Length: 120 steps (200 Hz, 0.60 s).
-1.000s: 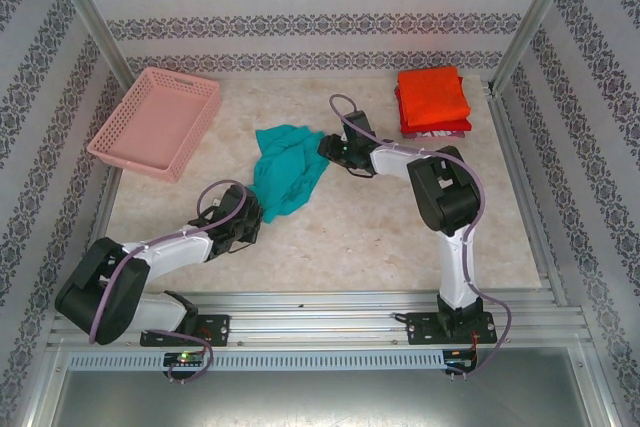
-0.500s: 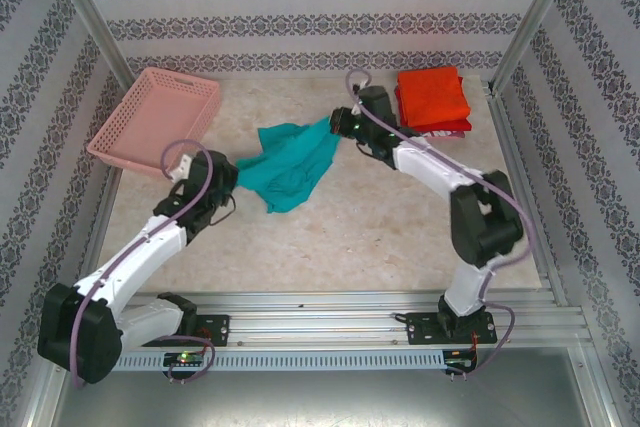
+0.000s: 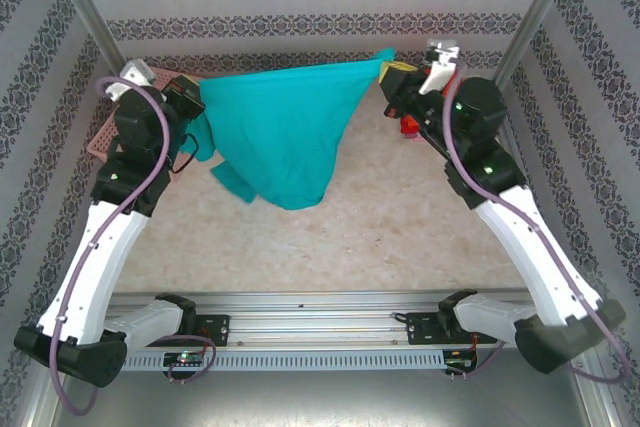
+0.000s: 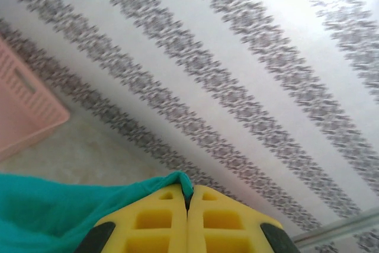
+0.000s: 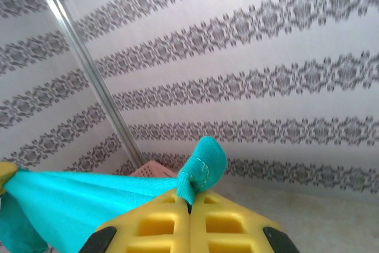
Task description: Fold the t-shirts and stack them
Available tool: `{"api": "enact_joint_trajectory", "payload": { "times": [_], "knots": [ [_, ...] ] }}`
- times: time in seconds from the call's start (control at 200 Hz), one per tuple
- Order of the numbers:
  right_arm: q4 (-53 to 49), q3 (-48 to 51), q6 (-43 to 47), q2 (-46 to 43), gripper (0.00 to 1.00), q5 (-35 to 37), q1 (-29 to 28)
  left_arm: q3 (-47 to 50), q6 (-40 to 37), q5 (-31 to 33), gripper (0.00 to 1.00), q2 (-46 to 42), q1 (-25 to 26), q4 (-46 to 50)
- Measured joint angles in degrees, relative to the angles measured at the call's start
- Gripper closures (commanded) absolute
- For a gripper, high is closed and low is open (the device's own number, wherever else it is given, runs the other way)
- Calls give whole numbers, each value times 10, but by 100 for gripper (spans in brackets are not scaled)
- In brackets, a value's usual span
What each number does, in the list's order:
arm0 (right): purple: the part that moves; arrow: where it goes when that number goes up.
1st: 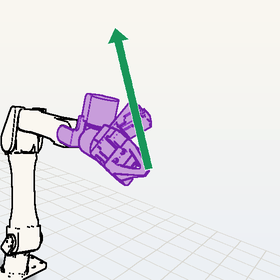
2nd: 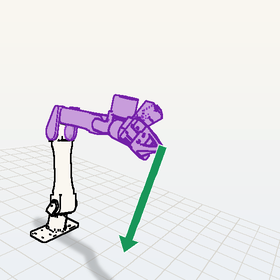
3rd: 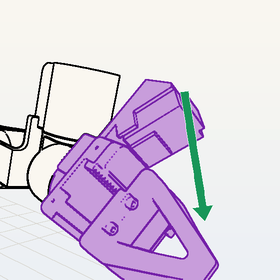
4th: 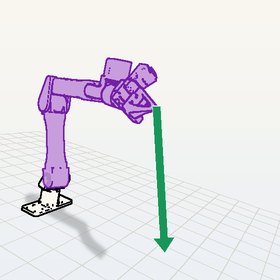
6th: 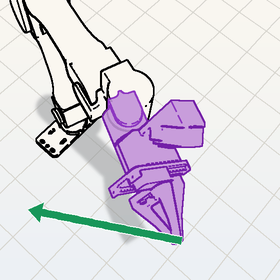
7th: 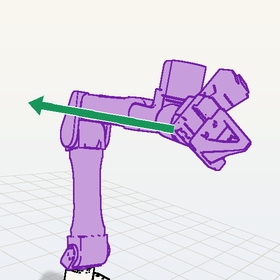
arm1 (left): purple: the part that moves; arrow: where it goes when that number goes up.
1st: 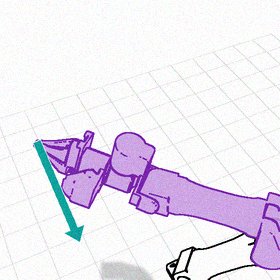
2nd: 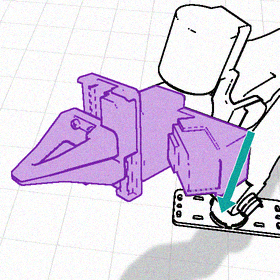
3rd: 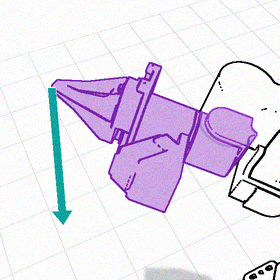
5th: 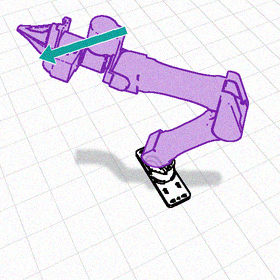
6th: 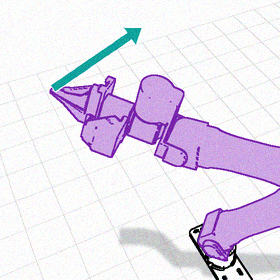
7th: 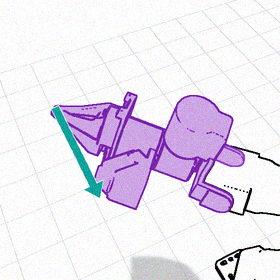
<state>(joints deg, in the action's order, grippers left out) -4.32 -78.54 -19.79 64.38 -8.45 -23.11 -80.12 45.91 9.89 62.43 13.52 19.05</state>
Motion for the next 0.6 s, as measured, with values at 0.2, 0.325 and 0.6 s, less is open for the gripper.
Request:
{"api": "enact_joint_trajectory", "payload": {
  "times": [0.2,0.325,0.6],
  "knots": [
    [-16,-8,31,-63,100,-2,0,-37,-15,-80,100,-4,3,2],
    [-17,6,32,-70,100,1,2,-37,-9,-109,100,6,3,15],
    [-34,17,47,-70,100,12,5,-47,-14,-121,100,16,2,44]
  ]
}}
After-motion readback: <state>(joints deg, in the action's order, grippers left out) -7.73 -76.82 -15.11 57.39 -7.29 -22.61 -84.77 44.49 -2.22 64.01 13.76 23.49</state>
